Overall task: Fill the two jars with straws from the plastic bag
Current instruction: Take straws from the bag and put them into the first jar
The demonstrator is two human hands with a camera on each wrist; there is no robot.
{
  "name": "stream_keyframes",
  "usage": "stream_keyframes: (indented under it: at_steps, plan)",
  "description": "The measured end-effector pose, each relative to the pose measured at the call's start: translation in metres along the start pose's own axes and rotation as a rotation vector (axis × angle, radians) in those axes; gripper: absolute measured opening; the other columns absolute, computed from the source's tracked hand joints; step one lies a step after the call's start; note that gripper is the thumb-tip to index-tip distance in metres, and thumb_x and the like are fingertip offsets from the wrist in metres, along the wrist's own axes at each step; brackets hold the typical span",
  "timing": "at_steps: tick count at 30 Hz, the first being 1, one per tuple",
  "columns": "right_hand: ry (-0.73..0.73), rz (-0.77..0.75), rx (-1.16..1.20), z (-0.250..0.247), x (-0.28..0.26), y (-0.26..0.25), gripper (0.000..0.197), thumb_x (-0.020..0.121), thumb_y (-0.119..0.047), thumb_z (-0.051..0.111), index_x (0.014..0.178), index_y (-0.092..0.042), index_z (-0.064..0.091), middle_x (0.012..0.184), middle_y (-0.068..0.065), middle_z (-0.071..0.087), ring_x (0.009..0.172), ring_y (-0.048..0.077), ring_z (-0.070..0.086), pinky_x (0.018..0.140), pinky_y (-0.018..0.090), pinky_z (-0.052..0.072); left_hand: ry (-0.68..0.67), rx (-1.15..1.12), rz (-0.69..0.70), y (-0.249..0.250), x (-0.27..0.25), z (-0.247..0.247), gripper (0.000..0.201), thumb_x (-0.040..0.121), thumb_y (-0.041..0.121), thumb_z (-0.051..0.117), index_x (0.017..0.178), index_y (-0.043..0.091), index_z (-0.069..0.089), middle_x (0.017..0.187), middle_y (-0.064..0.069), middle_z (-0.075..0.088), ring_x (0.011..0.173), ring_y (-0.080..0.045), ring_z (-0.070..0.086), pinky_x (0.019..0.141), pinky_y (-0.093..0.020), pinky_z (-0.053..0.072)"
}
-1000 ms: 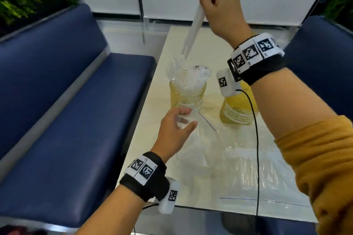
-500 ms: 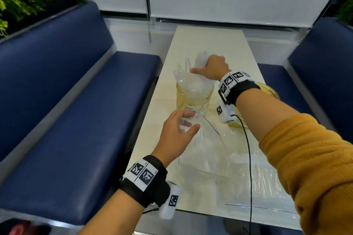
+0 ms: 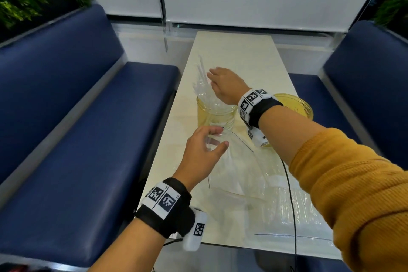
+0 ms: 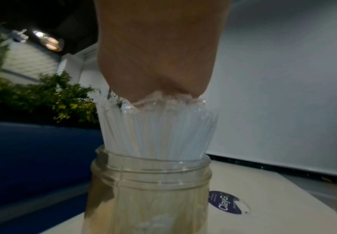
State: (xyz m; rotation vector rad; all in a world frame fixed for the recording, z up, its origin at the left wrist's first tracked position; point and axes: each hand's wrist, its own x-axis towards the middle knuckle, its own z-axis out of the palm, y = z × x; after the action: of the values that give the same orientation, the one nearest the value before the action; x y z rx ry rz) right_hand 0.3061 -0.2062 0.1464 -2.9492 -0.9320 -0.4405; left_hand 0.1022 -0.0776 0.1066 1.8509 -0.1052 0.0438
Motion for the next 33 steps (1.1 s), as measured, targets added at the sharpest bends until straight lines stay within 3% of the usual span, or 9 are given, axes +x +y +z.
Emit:
stream_keyframes:
  at_steps: [3, 7, 15, 18, 20, 22, 24, 27, 33]
  plan:
    - [0.269, 0.125, 0.102, -0.002, 0.001, -0.005, 0.047, 0.096, -0.023, 0.035, 0.140, -0.012, 0.049, 0.137, 0.007, 0.053, 0.132, 0.025, 0.043, 0.115, 0.047, 0.026, 0.005, -0.004, -0.002, -0.001, -0.001, -0.001, 0.030, 0.091, 0.027, 0.072, 0.119, 0.027, 0.062, 0.123, 0.014, 0.062, 0.097, -0.002, 0.065, 0.086, -0.029, 0.059]
    - [0.460, -0.013, 0.072, -0.022, 0.016, -0.030, 0.055, 0.103, -0.029, 0.030, 0.153, -0.006, 0.029, 0.159, 0.010, 0.029, 0.149, 0.023, 0.021, 0.123, 0.041, 0.015, 0.000, 0.010, -0.008, -0.002, -0.003, -0.003, 0.030, 0.092, 0.028, 0.070, 0.121, 0.025, 0.061, 0.124, 0.014, 0.061, 0.097, -0.001, 0.065, 0.083, -0.021, 0.057]
    - [-0.117, 0.042, -0.158, 0.002, 0.009, -0.026, 0.052, 0.106, -0.032, 0.023, 0.146, -0.001, 0.034, 0.151, 0.015, 0.038, 0.142, 0.029, 0.030, 0.118, 0.043, 0.023, -0.025, 0.026, 0.017, -0.001, -0.001, -0.007, 0.036, 0.093, 0.001, 0.059, 0.123, 0.020, 0.060, 0.130, 0.009, 0.059, 0.101, -0.003, 0.064, 0.077, -0.008, 0.051]
    - [-0.074, 0.082, -0.157, -0.011, -0.006, -0.025, 0.055, 0.106, -0.039, 0.025, 0.153, -0.011, 0.028, 0.159, 0.011, 0.026, 0.149, 0.029, 0.017, 0.121, 0.047, 0.015, -0.059, 0.044, 0.015, -0.002, 0.001, -0.004, 0.044, 0.092, -0.006, 0.052, 0.127, 0.018, 0.059, 0.133, 0.007, 0.057, 0.104, -0.005, 0.064, 0.075, -0.006, 0.050]
    - [-0.002, 0.144, -0.124, -0.034, -0.017, -0.030, 0.052, 0.103, -0.042, 0.034, 0.149, -0.018, 0.036, 0.154, 0.008, 0.036, 0.143, 0.030, 0.030, 0.117, 0.046, 0.025, -0.081, 0.044, 0.020, -0.002, 0.003, 0.001, 0.048, 0.091, -0.009, 0.049, 0.130, 0.016, 0.058, 0.136, 0.006, 0.056, 0.106, -0.007, 0.064, 0.074, -0.006, 0.049]
    - [0.044, 0.240, -0.044, -0.064, -0.035, -0.040, 0.041, 0.101, -0.041, 0.040, 0.135, -0.021, 0.053, 0.133, 0.006, 0.056, 0.119, 0.028, 0.053, 0.096, 0.041, 0.043, -0.098, 0.045, 0.042, -0.003, 0.004, 0.007, 0.053, 0.089, -0.011, 0.045, 0.134, 0.016, 0.056, 0.136, 0.005, 0.056, 0.109, -0.008, 0.063, 0.074, -0.005, 0.048]
    - [0.063, 0.351, -0.030, -0.092, -0.061, -0.053, 0.032, 0.098, -0.036, 0.042, 0.107, -0.016, 0.065, 0.102, 0.006, 0.064, 0.087, 0.027, 0.059, 0.072, 0.035, 0.045, -0.111, 0.041, 0.051, -0.005, 0.005, 0.014, 0.056, 0.089, -0.012, 0.042, 0.136, 0.016, 0.054, 0.138, 0.004, 0.054, 0.112, -0.009, 0.062, 0.072, -0.006, 0.047]
    - [-0.089, 0.486, -0.002, -0.112, -0.109, -0.069, 0.032, 0.092, -0.031, 0.046, 0.067, -0.012, 0.049, 0.070, 0.002, 0.048, 0.071, 0.027, 0.050, 0.062, 0.031, 0.037, -0.127, 0.037, 0.065, -0.007, 0.006, 0.024, 0.059, 0.089, -0.013, 0.040, 0.139, 0.015, 0.052, 0.141, 0.002, 0.051, 0.117, -0.009, 0.058, 0.076, -0.003, 0.045]
    - [-0.594, 0.571, 0.051, -0.042, -0.181, -0.086, 0.031, 0.097, -0.030, 0.050, 0.120, -0.011, 0.061, 0.120, 0.009, 0.062, 0.110, 0.028, 0.061, 0.074, 0.030, 0.040, -0.173, 0.051, 0.106, -0.003, 0.005, 0.039, 0.063, 0.087, -0.016, 0.041, 0.144, 0.012, 0.049, 0.145, 0.000, 0.048, 0.118, -0.013, 0.058, 0.081, 0.001, 0.042]
